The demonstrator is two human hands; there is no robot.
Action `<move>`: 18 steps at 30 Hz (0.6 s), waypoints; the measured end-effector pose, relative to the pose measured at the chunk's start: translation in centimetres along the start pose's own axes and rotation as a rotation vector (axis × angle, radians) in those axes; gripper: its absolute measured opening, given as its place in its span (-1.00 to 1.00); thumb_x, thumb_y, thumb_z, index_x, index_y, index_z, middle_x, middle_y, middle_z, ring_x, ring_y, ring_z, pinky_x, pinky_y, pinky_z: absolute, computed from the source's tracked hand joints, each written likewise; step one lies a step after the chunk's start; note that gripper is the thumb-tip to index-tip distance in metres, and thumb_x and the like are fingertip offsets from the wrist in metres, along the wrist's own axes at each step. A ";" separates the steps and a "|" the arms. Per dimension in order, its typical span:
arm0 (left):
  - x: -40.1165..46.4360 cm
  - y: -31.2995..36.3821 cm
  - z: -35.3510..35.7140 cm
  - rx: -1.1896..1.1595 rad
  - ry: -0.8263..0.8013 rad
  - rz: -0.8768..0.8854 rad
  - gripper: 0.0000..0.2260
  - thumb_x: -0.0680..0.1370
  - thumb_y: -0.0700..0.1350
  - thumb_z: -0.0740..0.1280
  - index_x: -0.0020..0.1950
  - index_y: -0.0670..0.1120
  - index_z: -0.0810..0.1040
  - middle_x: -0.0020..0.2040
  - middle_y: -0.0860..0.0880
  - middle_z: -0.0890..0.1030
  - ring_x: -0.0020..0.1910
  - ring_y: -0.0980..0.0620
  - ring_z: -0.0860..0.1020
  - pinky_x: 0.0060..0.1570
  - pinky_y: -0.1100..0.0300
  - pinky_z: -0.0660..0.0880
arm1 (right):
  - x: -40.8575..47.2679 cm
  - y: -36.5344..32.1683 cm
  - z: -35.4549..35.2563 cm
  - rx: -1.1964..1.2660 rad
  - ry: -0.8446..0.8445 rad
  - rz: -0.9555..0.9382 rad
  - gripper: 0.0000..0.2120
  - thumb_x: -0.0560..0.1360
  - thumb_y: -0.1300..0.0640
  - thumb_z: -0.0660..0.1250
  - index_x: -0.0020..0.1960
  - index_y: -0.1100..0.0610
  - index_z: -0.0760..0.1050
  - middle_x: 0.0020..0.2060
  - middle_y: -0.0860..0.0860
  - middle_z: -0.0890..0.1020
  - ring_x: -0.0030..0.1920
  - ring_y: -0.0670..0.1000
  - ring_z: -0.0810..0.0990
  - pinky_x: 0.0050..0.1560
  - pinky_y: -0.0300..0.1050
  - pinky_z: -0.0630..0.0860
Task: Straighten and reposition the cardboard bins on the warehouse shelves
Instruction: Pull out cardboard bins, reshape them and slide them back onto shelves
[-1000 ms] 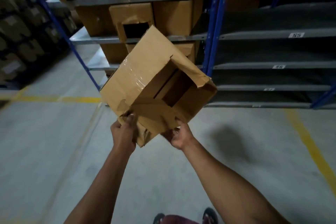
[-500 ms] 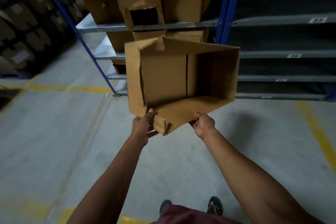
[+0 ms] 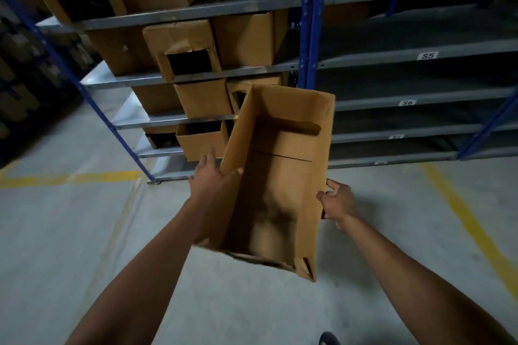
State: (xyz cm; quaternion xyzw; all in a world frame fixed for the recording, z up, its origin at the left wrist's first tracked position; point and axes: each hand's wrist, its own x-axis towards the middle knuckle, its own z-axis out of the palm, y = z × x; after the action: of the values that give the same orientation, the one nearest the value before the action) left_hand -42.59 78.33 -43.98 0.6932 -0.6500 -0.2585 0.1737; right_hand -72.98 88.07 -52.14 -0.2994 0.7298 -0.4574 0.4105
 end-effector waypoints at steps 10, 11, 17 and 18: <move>-0.8 -5.6 4.5 -0.311 -0.274 -0.169 -0.58 0.64 -0.08 0.42 0.47 -0.08 0.41 0.27 -0.16 0.65 0.18 -0.23 0.66 0.17 -0.24 0.64 | 2.1 -4.1 -2.5 -0.316 0.096 -0.165 -0.51 0.53 0.07 0.42 0.46 -0.05 0.51 -0.06 -0.05 0.77 -0.10 -0.02 0.74 0.09 0.10 0.69; -1.3 -5.6 4.5 -0.289 -0.279 -0.155 -0.61 0.64 -0.11 0.40 0.45 -0.07 0.43 0.25 -0.13 0.65 0.18 -0.21 0.66 0.19 -0.21 0.64 | 2.3 -4.6 -2.6 -0.294 0.115 -0.155 -0.54 0.54 0.09 0.43 0.43 -0.04 0.54 -0.02 -0.01 0.76 -0.11 -0.01 0.73 0.05 0.10 0.70; 0.7 -0.8 1.0 -0.225 -0.077 -0.055 -0.71 0.62 -0.27 0.30 0.34 -0.19 0.59 0.16 -0.21 0.69 0.09 -0.20 0.66 0.16 -0.18 0.63 | 3.1 -10.8 -3.1 0.223 0.038 -0.177 -0.53 0.58 0.17 0.45 0.46 0.08 0.49 0.06 0.04 0.73 -0.04 0.01 0.75 -0.11 -0.08 0.70; 1.4 0.6 -0.1 -0.242 -0.063 -0.060 -0.72 0.61 -0.28 0.30 0.32 -0.18 0.60 0.15 -0.20 0.68 0.10 -0.20 0.65 0.18 -0.18 0.62 | 3.0 -12.3 -3.5 0.267 -0.012 -0.217 -0.50 0.57 0.17 0.46 0.49 0.08 0.47 0.12 0.04 0.72 0.01 -0.02 0.74 -0.08 -0.12 0.67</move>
State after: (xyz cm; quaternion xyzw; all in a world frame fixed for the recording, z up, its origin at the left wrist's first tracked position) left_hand -42.97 76.83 -43.80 0.6778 -0.5980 -0.3620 0.2278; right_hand -76.70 82.19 -41.06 -0.3220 0.6236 -0.5901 0.3990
